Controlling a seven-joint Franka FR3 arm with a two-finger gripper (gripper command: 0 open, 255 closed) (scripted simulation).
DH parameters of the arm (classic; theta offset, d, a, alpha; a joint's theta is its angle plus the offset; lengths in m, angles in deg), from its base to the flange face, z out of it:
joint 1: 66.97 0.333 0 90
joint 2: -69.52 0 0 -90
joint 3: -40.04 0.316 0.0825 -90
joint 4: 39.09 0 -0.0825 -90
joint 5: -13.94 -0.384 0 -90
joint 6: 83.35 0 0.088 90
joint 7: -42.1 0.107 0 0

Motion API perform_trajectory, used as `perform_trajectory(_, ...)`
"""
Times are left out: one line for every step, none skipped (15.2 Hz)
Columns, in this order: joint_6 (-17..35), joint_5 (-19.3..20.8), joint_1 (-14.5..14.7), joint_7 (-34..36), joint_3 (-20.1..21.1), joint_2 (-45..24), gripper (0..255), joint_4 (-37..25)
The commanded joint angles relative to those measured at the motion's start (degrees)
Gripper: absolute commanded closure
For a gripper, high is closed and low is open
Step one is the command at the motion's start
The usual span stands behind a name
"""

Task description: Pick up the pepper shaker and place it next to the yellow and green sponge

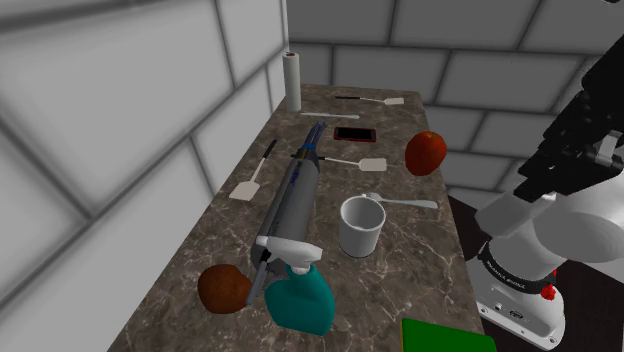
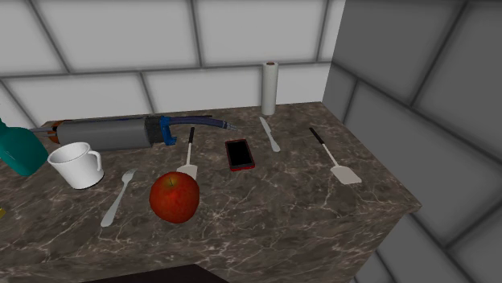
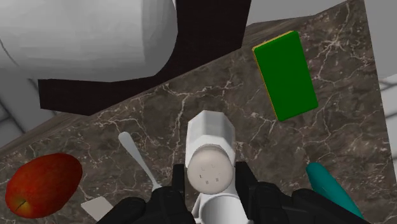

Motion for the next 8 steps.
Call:
perform_trajectory(0.47,-1.06,0.49,0.38,0.98,1.41,255,1.81)
perform_trajectory(0.76,-1.39,0.71,0.41,1.31,2.01,255,2.71)
perform_trajectory(1.05,-1.73,0.94,0.45,1.64,2.62,255,3.61)
perform_trajectory(1.34,-2.08,1.17,0.48,1.99,3.22,255,4.49)
perform_trajectory(1.62,-2.44,1.41,0.52,2.35,3.82,255,5.38)
perform_trajectory(1.89,-2.81,1.66,0.57,2.72,4.41,255,6.25)
perform_trajectory(2.16,-3.18,1.91,0.62,3.11,5.01,255,7.12)
perform_trajectory(2.42,-3.57,2.18,0.67,3.5,5.6,255,7.99)
